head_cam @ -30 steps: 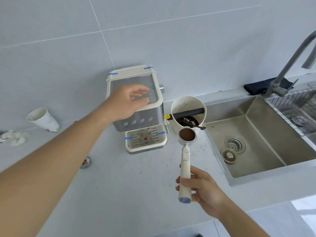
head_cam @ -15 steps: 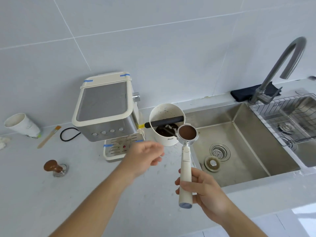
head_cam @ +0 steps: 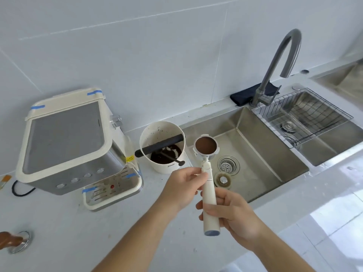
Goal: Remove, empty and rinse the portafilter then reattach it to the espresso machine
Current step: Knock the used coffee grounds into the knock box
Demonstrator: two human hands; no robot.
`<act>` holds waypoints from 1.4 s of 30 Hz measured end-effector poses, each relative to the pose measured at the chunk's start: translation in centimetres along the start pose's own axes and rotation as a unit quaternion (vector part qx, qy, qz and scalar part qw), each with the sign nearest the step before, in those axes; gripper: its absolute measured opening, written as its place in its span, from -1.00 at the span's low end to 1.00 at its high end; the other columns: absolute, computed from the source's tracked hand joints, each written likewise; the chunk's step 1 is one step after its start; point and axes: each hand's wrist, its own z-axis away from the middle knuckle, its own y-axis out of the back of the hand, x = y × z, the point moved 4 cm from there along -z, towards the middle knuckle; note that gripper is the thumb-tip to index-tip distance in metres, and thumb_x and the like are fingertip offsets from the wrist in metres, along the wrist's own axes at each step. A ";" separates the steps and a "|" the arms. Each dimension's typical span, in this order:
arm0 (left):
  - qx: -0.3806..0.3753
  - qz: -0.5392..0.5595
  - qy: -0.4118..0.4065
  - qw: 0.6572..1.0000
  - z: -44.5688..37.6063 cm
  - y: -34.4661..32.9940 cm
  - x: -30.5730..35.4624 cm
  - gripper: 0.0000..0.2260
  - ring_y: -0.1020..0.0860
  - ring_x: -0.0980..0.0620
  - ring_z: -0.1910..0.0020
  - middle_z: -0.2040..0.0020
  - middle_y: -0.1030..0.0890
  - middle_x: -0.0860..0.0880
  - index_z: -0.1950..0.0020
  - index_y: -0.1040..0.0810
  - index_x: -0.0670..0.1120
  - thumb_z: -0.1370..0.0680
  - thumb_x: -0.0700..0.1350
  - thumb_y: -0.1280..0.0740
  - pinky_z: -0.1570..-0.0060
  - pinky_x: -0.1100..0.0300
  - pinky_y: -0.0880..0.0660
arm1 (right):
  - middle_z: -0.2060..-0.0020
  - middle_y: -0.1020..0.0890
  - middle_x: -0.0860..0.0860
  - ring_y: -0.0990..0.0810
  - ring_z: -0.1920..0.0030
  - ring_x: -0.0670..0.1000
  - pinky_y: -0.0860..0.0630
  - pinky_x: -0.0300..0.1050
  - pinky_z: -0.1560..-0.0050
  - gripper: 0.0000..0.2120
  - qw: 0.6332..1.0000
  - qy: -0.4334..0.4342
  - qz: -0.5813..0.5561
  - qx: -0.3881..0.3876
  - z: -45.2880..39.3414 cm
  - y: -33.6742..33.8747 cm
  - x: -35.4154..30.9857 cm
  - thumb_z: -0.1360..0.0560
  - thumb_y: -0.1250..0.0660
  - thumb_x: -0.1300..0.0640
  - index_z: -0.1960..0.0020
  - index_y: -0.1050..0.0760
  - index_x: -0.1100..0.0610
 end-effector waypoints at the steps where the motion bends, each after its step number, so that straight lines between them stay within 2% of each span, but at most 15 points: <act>1: -0.001 0.005 0.003 1.000 -0.3 -0.2 -0.1 -0.84 -0.64 0.17 0.23 0.20 -0.72 0.05 0.07 -0.69 0.12 -0.43 0.10 -0.39 0.21 0.31 -0.57 | 0.09 -0.72 0.19 -0.68 0.17 0.16 -0.59 -0.09 0.20 -0.69 1.000 -0.003 -0.001 0.002 0.0 0.3 -0.1 -0.33 -0.51 0.24 -0.07 -0.68 0.10; 3: -0.010 0.016 0.009 1.000 -1.0 -0.9 -0.3 -0.83 -0.67 0.13 0.18 0.19 -0.72 0.07 0.06 -0.69 0.12 -0.42 0.11 -0.39 0.19 0.28 -0.58 | 0.08 -0.72 0.19 -0.68 0.16 0.16 -0.59 -0.12 0.20 -0.63 1.000 -0.010 0.000 0.005 -0.1 1.2 -0.4 -0.35 -0.50 0.25 -0.15 -0.64 0.15; 5: -0.014 0.035 0.021 0.999 -1.8 -2.0 -0.1 -0.80 -0.68 0.05 0.14 0.18 -0.72 0.04 0.04 -0.70 0.08 -0.42 0.09 -0.39 0.11 0.15 -0.63 | 0.08 -0.72 0.17 -0.68 0.16 0.14 -0.58 -0.14 0.21 -0.59 1.000 -0.019 0.008 -0.001 -0.3 2.3 -0.7 -0.37 -0.49 0.24 -0.22 -0.60 0.20; 7: -0.008 0.048 0.028 0.998 -2.3 -2.6 0.1 -0.82 -0.68 0.00 0.14 0.19 -0.72 0.02 0.06 -0.71 0.05 -0.41 0.05 -0.39 0.04 0.03 -0.64 | 0.08 -0.72 0.15 -0.69 0.16 0.12 -0.58 -0.15 0.22 -0.59 1.000 -0.025 0.018 -0.008 -0.5 3.0 -1.1 -0.38 -0.48 0.24 -0.22 -0.60 0.20; 10: 0.015 0.058 0.034 0.998 -3.5 -4.6 0.6 -0.82 -0.65 0.01 0.18 0.22 -0.71 0.00 0.09 -0.72 0.00 -0.39 0.01 -0.41 0.03 -0.02 -0.61 | 0.09 -0.71 0.15 -0.68 0.19 0.12 -0.57 -0.17 0.26 -0.58 0.998 -0.041 0.027 -0.026 -0.9 5.4 -2.0 -0.36 -0.48 0.24 -0.22 -0.60 0.22; 13: 0.035 0.085 0.041 0.995 -4.3 -6.7 1.0 -0.82 -0.65 0.02 0.19 0.23 -0.72 -0.02 0.09 -0.72 -0.05 -0.38 -0.02 -0.42 0.02 0.01 -0.62 | 0.12 -0.69 0.14 -0.66 0.20 0.12 -0.58 -0.10 0.21 -0.60 0.996 -0.049 0.048 -0.059 -1.4 7.9 -3.4 -0.35 -0.48 0.24 -0.19 -0.63 0.18; 16: 0.053 0.099 0.039 0.993 -5.4 -9.0 1.9 -0.87 -0.69 0.01 0.17 0.23 -0.73 -0.03 0.10 -0.71 -0.04 -0.41 -0.06 -0.41 0.02 0.05 -0.64 | 0.17 -0.67 0.05 -0.63 0.18 0.04 -0.59 -0.10 0.19 -0.65 0.991 -0.048 0.074 -0.105 -1.8 10.7 -5.1 -0.39 -0.46 0.23 -0.18 -0.67 0.08; 19: 0.086 0.080 0.039 0.992 -6.8 -10.6 2.7 -0.91 -0.69 -0.05 0.11 0.19 -0.73 -0.02 0.13 -0.72 0.03 -0.48 -0.10 -0.41 -0.03 -0.04 -0.61 | 0.20 -0.67 0.06 -0.65 0.17 0.01 -0.59 -0.14 0.18 -0.62 0.988 -0.064 0.096 -0.103 -2.6 13.3 -6.4 -0.39 -0.47 0.22 -0.21 -0.64 0.14; 21: 0.109 0.067 0.042 0.991 -7.7 -11.7 3.2 -0.88 -0.69 -0.08 0.08 0.18 -0.73 0.00 0.13 -0.71 0.03 -0.52 -0.14 -0.40 -0.02 -0.03 -0.61 | 0.23 -0.68 0.05 -0.66 0.22 -0.02 -0.57 -0.19 0.24 -0.61 0.987 -0.074 0.106 -0.100 -3.1 15.0 -7.0 -0.39 -0.47 0.21 -0.21 -0.61 0.16; 24: 0.134 0.069 0.039 0.988 -9.0 -13.4 4.1 -0.90 -0.68 0.03 0.19 0.23 -0.73 0.02 0.05 -0.68 -0.03 -0.54 -0.17 -0.38 0.12 0.12 -0.63 | 0.13 -0.73 0.18 -0.67 0.22 0.00 -0.56 -0.19 0.26 -0.64 0.984 -0.075 0.133 -0.088 -3.6 17.2 -7.9 -0.39 -0.48 0.17 -0.18 -0.61 0.09; 27: 0.153 0.075 0.030 0.985 -10.5 -14.4 4.9 -0.90 -0.66 0.13 0.27 0.27 -0.72 0.03 -0.01 -0.67 -0.12 -0.55 -0.19 -0.37 0.26 0.29 -0.57 | 0.05 -0.73 0.24 -0.69 0.19 0.06 -0.60 -0.16 0.28 -0.60 0.987 -0.078 0.102 -0.093 -3.9 19.1 -8.7 -0.37 -0.47 0.19 -0.19 -0.58 0.17; 30: 0.154 0.075 0.027 0.985 -12.2 -16.0 5.7 -0.89 -0.65 0.10 0.24 0.26 -0.70 0.03 -0.02 -0.67 -0.13 -0.56 -0.18 -0.35 0.16 0.20 -0.61 | 0.15 -0.74 0.17 -0.70 0.22 0.02 -0.60 -0.19 0.33 -0.60 0.991 -0.057 0.078 -0.089 -4.3 21.1 -9.9 -0.35 -0.45 0.24 -0.18 -0.57 0.21; 34: 0.136 0.106 0.031 0.985 -14.6 -18.2 6.5 -0.87 -0.66 0.07 0.24 0.27 -0.68 0.03 -0.03 -0.66 -0.13 -0.57 -0.15 -0.34 0.19 0.18 -0.62 | 0.18 -0.75 0.12 -0.69 0.22 0.01 -0.60 -0.14 0.29 -0.61 0.994 -0.025 0.074 -0.082 -4.9 23.4 -11.4 -0.37 -0.43 0.25 -0.20 -0.58 0.19; 37: 0.115 0.127 0.031 0.985 -16.1 -19.7 7.0 -0.86 -0.68 0.05 0.22 0.26 -0.69 0.05 -0.08 -0.65 -0.09 -0.57 -0.11 -0.36 0.21 0.17 -0.60 | 0.14 -0.72 0.18 -0.67 0.19 0.05 -0.61 -0.05 0.21 -0.60 0.994 -0.009 0.079 -0.078 -5.3 25.1 -12.2 -0.39 -0.43 0.23 -0.23 -0.60 0.15; 42: 0.100 0.142 0.030 0.984 -17.8 -21.0 7.6 -0.88 -0.67 0.09 0.22 0.29 -0.69 0.08 -0.06 -0.64 -0.09 -0.55 -0.19 -0.37 0.15 0.13 -0.62 | 0.01 -0.70 0.31 -0.68 0.15 0.13 -0.63 0.02 0.17 -0.58 0.995 -0.006 0.077 -0.062 -6.0 26.9 -13.0 -0.37 -0.44 0.22 -0.23 -0.60 0.15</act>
